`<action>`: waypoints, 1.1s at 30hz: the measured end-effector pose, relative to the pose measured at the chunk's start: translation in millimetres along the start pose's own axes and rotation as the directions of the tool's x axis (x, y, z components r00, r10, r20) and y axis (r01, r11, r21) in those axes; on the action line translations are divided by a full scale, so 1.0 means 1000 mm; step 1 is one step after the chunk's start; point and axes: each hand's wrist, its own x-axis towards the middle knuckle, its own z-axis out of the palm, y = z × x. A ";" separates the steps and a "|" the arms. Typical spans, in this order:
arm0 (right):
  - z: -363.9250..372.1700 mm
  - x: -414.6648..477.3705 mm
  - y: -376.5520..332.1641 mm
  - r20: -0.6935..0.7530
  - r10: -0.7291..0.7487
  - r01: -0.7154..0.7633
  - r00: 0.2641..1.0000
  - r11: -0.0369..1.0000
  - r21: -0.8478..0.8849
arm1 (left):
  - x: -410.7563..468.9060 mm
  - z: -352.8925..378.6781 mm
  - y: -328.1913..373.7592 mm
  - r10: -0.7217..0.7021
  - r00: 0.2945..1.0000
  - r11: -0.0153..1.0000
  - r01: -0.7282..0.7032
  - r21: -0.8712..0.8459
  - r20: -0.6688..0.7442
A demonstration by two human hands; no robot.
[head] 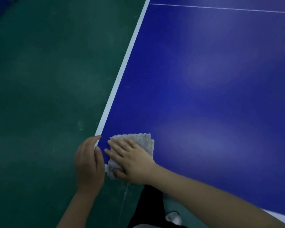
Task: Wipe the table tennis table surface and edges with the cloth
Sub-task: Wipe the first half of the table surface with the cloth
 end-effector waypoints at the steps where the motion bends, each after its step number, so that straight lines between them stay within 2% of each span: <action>1: 0.001 -0.010 0.001 -0.015 0.030 -0.029 0.999 0.999 0.027 | -0.005 0.001 0.002 0.000 1.000 1.000 0.000 -0.007 -0.002; 4: 0.002 -0.054 0.022 -0.082 0.241 -0.230 0.967 0.964 0.132 | -0.024 0.002 0.008 0.017 1.000 0.999 -0.017 -0.035 0.009; 6: 0.003 -0.096 0.041 -0.117 0.418 -0.399 0.901 0.904 0.156 | -0.037 0.002 0.011 0.032 0.999 0.999 -0.032 -0.041 0.016; 11: 0.015 -0.217 0.076 -0.155 0.778 -0.759 0.609 0.628 0.171 | -0.068 -0.001 0.017 0.043 0.998 0.998 -0.041 -0.050 0.049; 14: 0.023 -0.261 0.077 -0.161 0.884 -0.864 0.439 0.464 0.195 | -0.082 -0.007 0.017 0.050 0.997 0.996 -0.046 -0.072 0.054; 17: 0.025 -0.248 0.068 -0.173 0.932 -0.907 0.319 0.353 0.230 | -0.092 -0.011 0.022 0.058 0.996 0.995 -0.053 -0.088 0.060; 18: 0.024 -0.235 0.061 -0.174 0.930 -0.902 0.325 0.360 0.240 | -0.094 -0.011 0.026 0.066 0.995 0.994 -0.060 -0.091 0.071; 19: 0.024 -0.221 0.053 -0.175 0.914 -0.884 0.366 0.401 0.240 | -0.097 -0.011 0.033 0.079 0.993 0.993 -0.071 -0.098 0.087; 23: 0.029 -0.167 0.016 -0.170 0.756 -0.728 0.632 0.655 0.203 | -0.102 0.000 0.073 0.185 0.970 0.979 -0.168 -0.112 0.157; 26: 0.031 -0.171 0.016 -0.172 0.689 -0.671 0.704 0.724 0.159 | -0.107 0.014 0.108 0.265 0.940 0.962 -0.243 -0.123 0.215; 28: 0.033 -0.193 0.026 -0.195 0.692 -0.669 0.695 0.722 0.175 | -0.111 0.025 0.128 0.305 0.914 0.951 -0.281 -0.127 0.267; 29: 0.034 -0.208 0.033 -0.206 0.717 -0.689 0.666 0.697 0.199 | -0.112 0.031 0.137 0.327 0.899 0.945 -0.301 -0.129 0.291; 33: 0.038 -0.284 0.074 -0.214 0.867 -0.812 0.450 0.497 0.306 | -0.107 0.067 0.171 0.383 0.839 0.923 -0.359 -0.135 0.386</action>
